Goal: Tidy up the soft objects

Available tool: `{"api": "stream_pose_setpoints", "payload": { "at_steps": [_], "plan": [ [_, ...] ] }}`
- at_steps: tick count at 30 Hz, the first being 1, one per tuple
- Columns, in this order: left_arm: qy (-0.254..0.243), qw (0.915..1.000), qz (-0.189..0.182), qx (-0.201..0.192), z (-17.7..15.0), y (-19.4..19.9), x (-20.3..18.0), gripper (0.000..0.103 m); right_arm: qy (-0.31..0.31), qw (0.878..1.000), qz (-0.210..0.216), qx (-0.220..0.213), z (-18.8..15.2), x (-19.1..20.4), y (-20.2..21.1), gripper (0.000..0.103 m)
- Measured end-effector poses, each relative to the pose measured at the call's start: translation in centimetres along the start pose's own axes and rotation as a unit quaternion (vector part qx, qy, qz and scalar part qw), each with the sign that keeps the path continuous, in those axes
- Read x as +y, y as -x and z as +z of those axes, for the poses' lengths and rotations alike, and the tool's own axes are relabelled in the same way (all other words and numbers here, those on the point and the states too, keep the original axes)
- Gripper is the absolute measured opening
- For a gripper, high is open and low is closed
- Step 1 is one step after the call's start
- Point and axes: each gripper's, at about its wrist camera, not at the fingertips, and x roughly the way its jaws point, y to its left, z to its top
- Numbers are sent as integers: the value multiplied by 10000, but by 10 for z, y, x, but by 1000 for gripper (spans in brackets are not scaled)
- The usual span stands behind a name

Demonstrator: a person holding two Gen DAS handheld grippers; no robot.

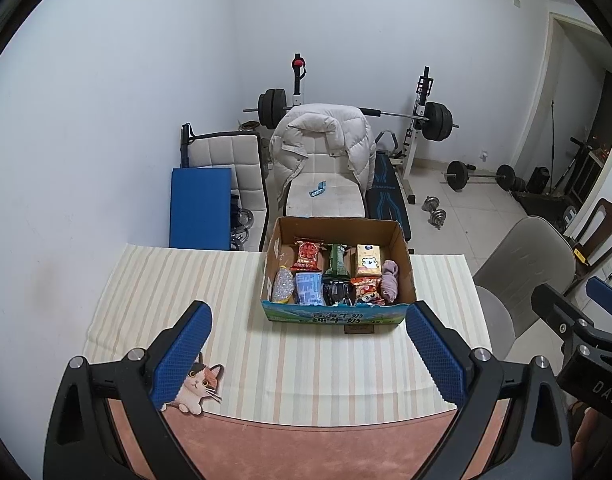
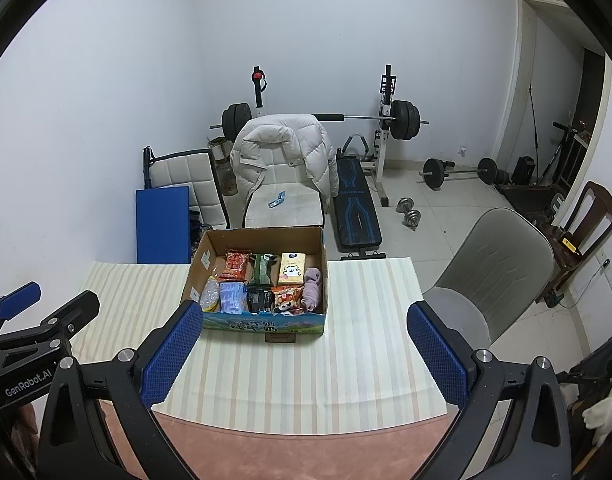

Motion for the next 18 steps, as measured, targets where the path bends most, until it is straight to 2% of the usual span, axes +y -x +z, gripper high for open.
{"api": "stream_pose_setpoints", "payload": {
  "at_steps": [18],
  "plan": [
    [73,10000,34,-37,3,3,-4,100,-15,10000,-53,-45,5,3,-3,103]
  ]
}}
